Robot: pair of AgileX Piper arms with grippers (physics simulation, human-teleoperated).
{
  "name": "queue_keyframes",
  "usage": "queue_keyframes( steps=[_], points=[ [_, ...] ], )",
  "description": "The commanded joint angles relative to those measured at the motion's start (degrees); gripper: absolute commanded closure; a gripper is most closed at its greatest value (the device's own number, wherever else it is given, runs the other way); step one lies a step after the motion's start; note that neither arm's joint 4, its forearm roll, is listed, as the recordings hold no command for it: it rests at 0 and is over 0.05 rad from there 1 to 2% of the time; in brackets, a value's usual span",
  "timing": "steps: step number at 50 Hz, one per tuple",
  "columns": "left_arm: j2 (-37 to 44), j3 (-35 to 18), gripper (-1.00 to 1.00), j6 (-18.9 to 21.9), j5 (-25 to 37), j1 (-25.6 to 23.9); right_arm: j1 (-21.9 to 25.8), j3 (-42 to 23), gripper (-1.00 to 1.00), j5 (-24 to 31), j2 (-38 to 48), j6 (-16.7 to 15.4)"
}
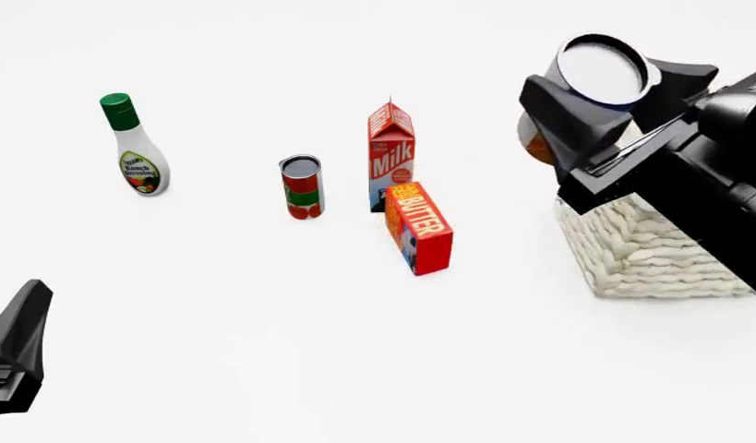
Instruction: Pick the alphabet soup and place it in the basket.
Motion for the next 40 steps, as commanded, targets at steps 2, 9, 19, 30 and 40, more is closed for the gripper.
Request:
queue_keyframes(
  steps=[2,9,19,30,40],
  points=[
    [0.00,0.00,-1.00,0.00,0.00,0.00,-4.19,-1.69,1.00,5.70,-7.09,0.00],
    [0.00,0.00,-1.00,0.00,0.00,0.00,-6.68,-2.83,1.00,8.11,-9.39,-0.29],
    [0.00,0.00,-1.00,0.00,0.00,0.00,-10.61,-4.24,1.00,11.22,-12.46,-0.07],
    [0.00,0.00,-1.00,0.00,0.00,0.00,-16.11,-5.71,1.00,14.94,-16.17,0.73],
    [0.00,0.00,-1.00,0.00,0.00,0.00,-21.09,-6.50,1.00,16.98,-17.51,1.67]
  ],
)
